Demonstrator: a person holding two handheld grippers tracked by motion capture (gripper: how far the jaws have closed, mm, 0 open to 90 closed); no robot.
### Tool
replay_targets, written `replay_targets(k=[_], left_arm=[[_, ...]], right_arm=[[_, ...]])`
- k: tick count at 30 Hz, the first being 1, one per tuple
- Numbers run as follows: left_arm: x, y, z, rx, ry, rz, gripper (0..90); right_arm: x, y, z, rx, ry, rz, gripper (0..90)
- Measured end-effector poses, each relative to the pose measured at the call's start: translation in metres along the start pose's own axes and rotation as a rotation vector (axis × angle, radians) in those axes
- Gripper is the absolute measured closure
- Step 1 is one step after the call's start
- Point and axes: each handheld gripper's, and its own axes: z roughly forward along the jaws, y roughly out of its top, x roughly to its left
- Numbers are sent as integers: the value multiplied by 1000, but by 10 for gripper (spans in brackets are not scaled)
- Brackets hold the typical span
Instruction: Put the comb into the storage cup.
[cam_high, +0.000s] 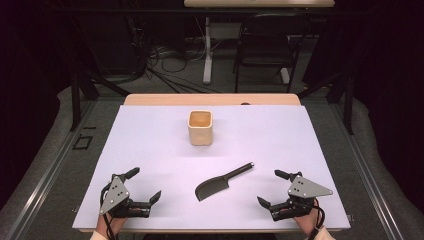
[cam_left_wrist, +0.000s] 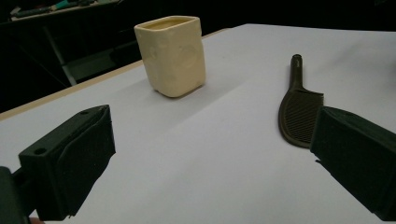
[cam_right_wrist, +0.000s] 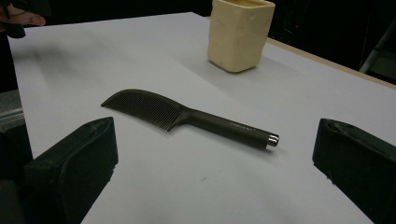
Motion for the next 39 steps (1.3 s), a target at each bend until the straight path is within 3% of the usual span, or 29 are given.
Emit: replay_targets(k=[18, 39], left_arm=[[-1, 0, 2, 12, 11, 7, 1], [0, 0, 3, 19, 4, 7, 1]], right_arm=[[5, 10, 17, 43, 23, 15, 0], [-11, 19, 47, 83, 19, 22, 0]])
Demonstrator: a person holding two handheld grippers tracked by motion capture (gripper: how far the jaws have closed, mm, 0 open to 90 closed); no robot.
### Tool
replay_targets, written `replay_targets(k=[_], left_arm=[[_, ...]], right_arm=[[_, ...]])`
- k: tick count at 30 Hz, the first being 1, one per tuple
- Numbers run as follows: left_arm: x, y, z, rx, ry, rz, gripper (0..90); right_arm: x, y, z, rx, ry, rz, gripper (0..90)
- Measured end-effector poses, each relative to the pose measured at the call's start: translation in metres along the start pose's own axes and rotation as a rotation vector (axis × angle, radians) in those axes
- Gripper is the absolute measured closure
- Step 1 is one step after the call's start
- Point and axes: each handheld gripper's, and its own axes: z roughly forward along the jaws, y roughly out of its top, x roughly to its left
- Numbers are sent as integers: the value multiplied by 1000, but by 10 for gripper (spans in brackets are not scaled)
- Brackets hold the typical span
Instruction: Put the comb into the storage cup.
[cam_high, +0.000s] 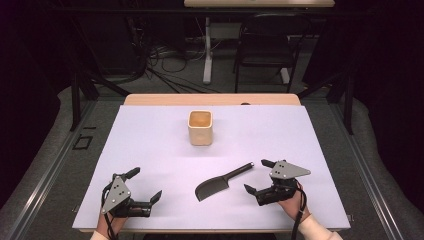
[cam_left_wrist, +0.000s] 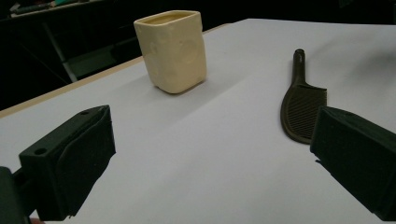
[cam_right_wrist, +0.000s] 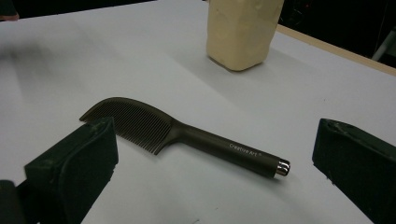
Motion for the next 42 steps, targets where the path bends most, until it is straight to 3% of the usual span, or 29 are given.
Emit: replay_targets(k=[19, 42], left_arm=[[0, 0, 0, 2, 1, -2, 1], [0, -1, 0, 6, -1, -4, 1]], right_arm=[[-18, 8, 24, 16, -15, 27, 0], [-34, 12, 57, 94, -59, 18, 22]])
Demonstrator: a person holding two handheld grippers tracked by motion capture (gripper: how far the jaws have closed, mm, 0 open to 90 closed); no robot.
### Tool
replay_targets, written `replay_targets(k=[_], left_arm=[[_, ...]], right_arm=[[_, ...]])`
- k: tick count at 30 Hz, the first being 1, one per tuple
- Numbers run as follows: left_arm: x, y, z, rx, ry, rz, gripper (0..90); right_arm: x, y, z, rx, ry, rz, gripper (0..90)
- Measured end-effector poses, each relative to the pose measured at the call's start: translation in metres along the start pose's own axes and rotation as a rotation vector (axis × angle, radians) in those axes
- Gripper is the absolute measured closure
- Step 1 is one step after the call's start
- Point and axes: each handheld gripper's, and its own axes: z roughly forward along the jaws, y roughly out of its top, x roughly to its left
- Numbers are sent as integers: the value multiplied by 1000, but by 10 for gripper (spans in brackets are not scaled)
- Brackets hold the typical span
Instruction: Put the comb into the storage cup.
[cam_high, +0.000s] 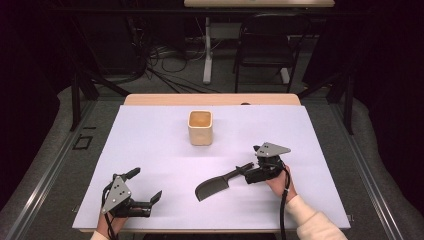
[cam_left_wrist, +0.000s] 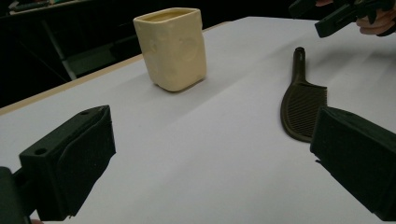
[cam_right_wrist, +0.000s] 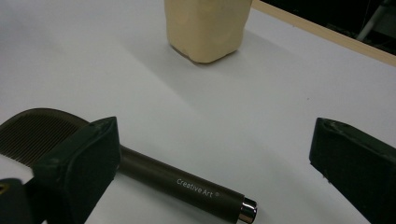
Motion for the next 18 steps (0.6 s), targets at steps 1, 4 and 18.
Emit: replay_targets(k=[1, 4, 18], left_arm=[[0, 0, 0, 0, 0, 0, 2], [0, 0, 0, 2, -3, 0, 2], [0, 0, 0, 8, -3, 2, 2]], right_arm=[[0, 0, 0, 0, 0, 0, 22], [-2, 0, 4, 19, -5, -6, 62], [-8, -1, 13, 66, -54, -31, 526]])
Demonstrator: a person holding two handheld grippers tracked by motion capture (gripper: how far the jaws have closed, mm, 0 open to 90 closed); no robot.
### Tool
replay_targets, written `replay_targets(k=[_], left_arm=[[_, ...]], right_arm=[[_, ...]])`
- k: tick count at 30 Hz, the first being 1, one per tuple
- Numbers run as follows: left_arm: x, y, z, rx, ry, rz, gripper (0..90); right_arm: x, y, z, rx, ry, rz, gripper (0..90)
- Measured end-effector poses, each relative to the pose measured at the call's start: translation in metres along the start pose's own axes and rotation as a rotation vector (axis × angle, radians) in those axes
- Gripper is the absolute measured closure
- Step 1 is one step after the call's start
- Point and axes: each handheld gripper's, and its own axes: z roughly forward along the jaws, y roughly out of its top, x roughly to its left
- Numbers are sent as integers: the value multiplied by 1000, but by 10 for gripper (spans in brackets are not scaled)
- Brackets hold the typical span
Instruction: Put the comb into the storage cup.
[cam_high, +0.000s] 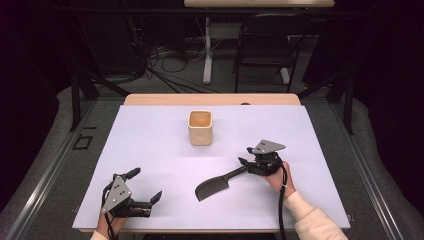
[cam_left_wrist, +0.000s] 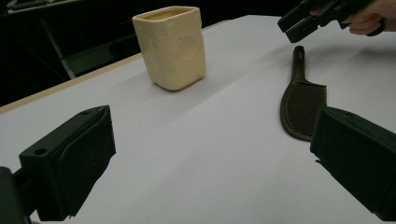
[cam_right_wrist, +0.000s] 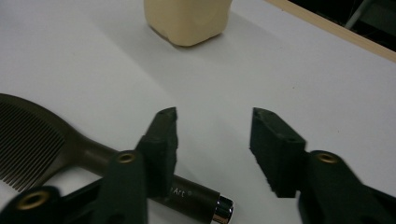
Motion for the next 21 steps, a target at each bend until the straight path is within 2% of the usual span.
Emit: replay_targets(k=[1, 2, 3, 4, 7, 8, 9, 12, 14, 21], left_arm=[[0, 0, 0, 1, -1, -1, 1], [0, 0, 0, 1, -1, -1, 1], [0, 0, 0, 0, 0, -1, 1], [0, 0, 0, 0, 0, -2, 1], [0, 0, 0, 1, -1, -1, 1], [0, 0, 0, 0, 1, 0, 1], [0, 0, 0, 0, 2, 0, 2], [0, 0, 0, 0, 1, 0, 2], [0, 0, 0, 0, 0, 0, 1], [0, 0, 0, 6, -1, 1, 2]], right_arm=[[-1, 0, 1, 7, 3, -8, 583], [-1, 0, 1, 7, 3, -8, 583], [-1, -1, 1, 18, 1, -11, 635], [-2, -2, 3, 37, 13, -17, 735], [-3, -4, 4, 62, 5, -20, 819], [-3, -4, 4, 62, 5, -20, 819], [-4, -4, 4, 70, -9, -23, 862], [-4, -4, 4, 77, -18, -30, 893], [-3, -4, 6, 108, -31, -64, 900], [-4, -7, 9, 156, -31, -81, 900]])
